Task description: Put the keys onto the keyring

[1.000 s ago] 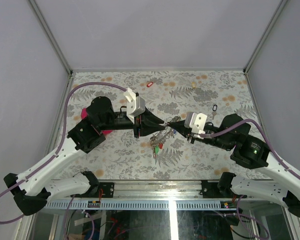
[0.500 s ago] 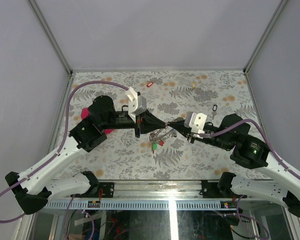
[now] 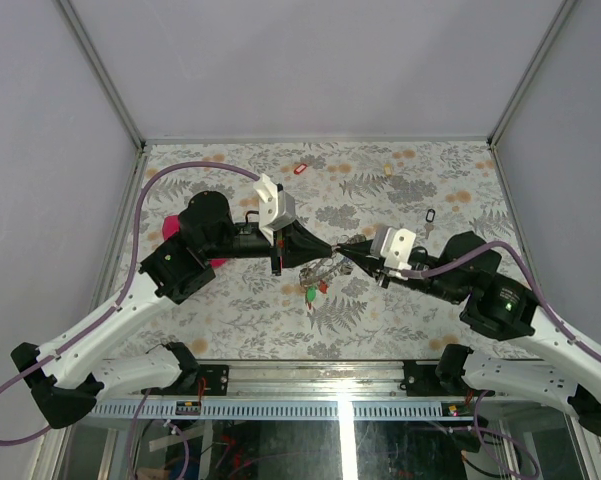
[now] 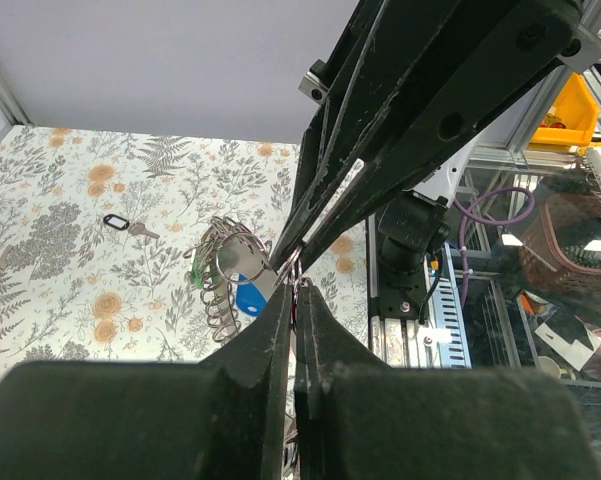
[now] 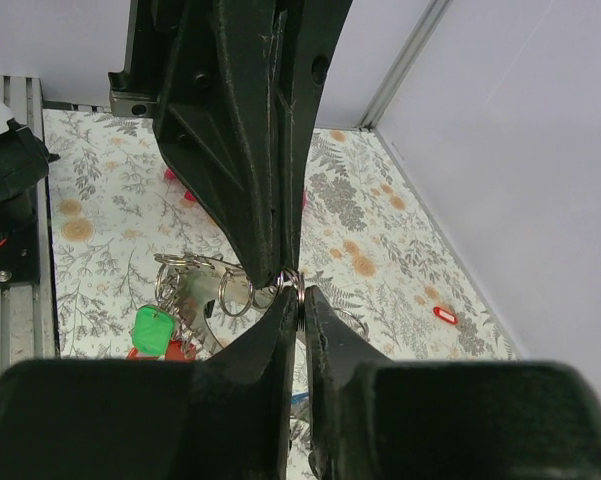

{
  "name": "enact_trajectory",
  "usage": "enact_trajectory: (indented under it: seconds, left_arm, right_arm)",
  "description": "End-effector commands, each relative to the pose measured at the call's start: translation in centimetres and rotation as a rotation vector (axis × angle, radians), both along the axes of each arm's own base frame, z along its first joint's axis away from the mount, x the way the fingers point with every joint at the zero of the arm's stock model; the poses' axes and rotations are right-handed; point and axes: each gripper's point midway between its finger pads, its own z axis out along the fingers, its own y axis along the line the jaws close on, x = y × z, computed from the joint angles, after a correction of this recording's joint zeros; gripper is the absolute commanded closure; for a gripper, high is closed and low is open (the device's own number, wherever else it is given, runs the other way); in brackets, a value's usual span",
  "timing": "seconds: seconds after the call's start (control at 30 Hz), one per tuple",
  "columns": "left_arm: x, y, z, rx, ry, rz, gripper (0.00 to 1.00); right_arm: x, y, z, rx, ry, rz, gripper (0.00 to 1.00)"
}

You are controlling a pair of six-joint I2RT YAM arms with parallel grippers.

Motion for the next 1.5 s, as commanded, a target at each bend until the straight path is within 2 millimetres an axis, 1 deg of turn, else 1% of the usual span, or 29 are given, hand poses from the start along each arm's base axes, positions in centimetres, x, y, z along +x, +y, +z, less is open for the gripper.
enact_trajectory:
  seconds: [0.0,0.13,0.5,0.57,0.67,0.77,0.83,0.9,1.07,1.13,1.23,1.27,1.37,1.47]
  left_arm:
    - [0.3,0.0,1.6,-0.046,-0.045,0.017,1.00]
    - [0.2,0.0,1.7,-0.049,-0.046,0.018,1.00]
    - [0.2,0.0,1.5,-0.047,-0.043,0.014,1.00]
    - [0.2,0.1,1.6,-0.048,-0.046,0.015,1.00]
    - [0.1,0.2,1.6,-0.049,-0.053,0.017,1.00]
    - [0.0,0.3,1.7,-0.052,-0.058,0.017,1.00]
    - [0.0,0.3,1.7,-0.050,-0.058,0.018,1.00]
    - [0.0,0.3,1.6,-0.048,-0.057,0.019,1.00]
    - [0.4,0.3,1.3,-0.035,-0.042,0.035,1.00]
    - [0.4,0.2,1.2,-0.029,-0.038,0.029,1.00]
    - [0.4,0.1,1.3,-0.031,-0.037,0.027,1.00]
    - [0.4,0.2,1.3,-0.033,-0.041,0.029,1.00]
    - [0.5,0.3,1.4,-0.032,-0.044,0.038,1.00]
    - [0.6,0.5,1.4,-0.030,-0.044,0.053,1.00]
  right_arm:
    - [-0.2,-0.8,4.7,0.162,-0.081,-0.018,0.83]
    - [-0.3,-1.1,4.8,0.183,-0.080,-0.026,0.77]
    - [0.1,-2.4,4.8,0.226,-0.030,-0.088,0.71]
    - [0.1,-2.7,4.6,0.237,0.008,-0.103,0.69]
    - [0.0,-2.8,4.7,0.239,0.120,-0.122,0.66]
    - [-0.3,-2.4,4.5,0.210,0.223,-0.119,0.63]
    - [-0.5,-1.9,4.0,0.169,0.257,-0.102,0.63]
    - [-0.4,-1.6,4.2,0.159,0.284,-0.108,0.63]
    - [-0.7,-0.4,5.2,0.138,0.316,-0.055,0.61]
    - [-0.3,-0.4,5.8,0.165,0.334,-0.033,0.60]
    - [0.9,-1.5,6.3,0.225,0.415,0.029,0.60]
    - [0.8,-1.9,6.2,0.240,0.452,0.083,0.60]
    - [1.8,-3.3,5.9,0.311,0.521,0.145,0.61]
    - [1.8,-3.3,5.2,0.326,0.548,0.184,0.65]
